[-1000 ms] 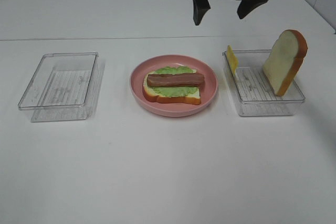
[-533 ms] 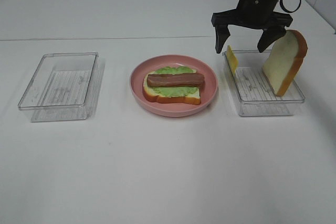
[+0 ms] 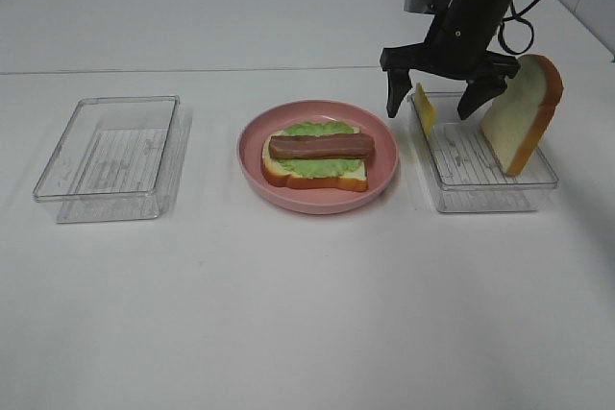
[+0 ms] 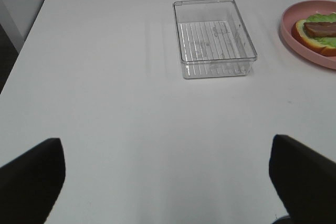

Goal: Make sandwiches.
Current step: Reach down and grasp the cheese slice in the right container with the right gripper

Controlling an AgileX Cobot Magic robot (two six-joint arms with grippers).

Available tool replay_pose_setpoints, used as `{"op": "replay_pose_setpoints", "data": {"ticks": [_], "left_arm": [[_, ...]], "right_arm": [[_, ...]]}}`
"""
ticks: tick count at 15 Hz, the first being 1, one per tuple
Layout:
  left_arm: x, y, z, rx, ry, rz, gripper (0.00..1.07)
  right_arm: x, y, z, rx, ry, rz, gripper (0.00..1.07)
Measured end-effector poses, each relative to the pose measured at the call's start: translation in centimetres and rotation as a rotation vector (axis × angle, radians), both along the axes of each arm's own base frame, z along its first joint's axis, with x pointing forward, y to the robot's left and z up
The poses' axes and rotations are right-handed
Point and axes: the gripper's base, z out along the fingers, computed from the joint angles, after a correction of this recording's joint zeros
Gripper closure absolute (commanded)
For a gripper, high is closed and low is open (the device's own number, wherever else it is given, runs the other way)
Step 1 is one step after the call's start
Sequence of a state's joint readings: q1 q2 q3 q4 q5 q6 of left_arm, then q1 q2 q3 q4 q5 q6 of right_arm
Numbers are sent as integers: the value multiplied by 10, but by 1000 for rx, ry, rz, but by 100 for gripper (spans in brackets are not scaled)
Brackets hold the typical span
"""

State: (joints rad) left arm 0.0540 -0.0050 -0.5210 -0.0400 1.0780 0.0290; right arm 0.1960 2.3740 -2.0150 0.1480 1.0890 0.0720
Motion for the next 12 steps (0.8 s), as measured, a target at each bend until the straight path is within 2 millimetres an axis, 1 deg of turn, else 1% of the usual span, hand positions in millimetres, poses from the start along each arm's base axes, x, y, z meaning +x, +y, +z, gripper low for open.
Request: {"op": "replay_pose_setpoints", "data": {"ticks": [1,2,3,6,7,8,10,11,12], "left_arm": [[0,0,0,0,0,0,9],[0,0,0,0,0,0,9],[0,0,0,0,0,0,9],[0,0,0,0,0,0,9],[0,0,0,0,0,0,9],[0,0,0,0,0,0,9],[0,0,0,0,0,0,9],[0,0,0,0,0,0,9],[0,0,0,0,0,0,9]], "right_arm": [[0,0,0,0,1,0,26],[0,0,0,0,-1,0,36],[0,0,0,0,-1,0,41],[0,0,-1,1,0,0,83],[0,0,-1,1,0,0,90],[0,0,-1,1,0,0,92],[0,0,-1,2,2,-9,104],[0,0,-1,3,4,-23,107],[0,0,-1,2,4,-28,107]]}}
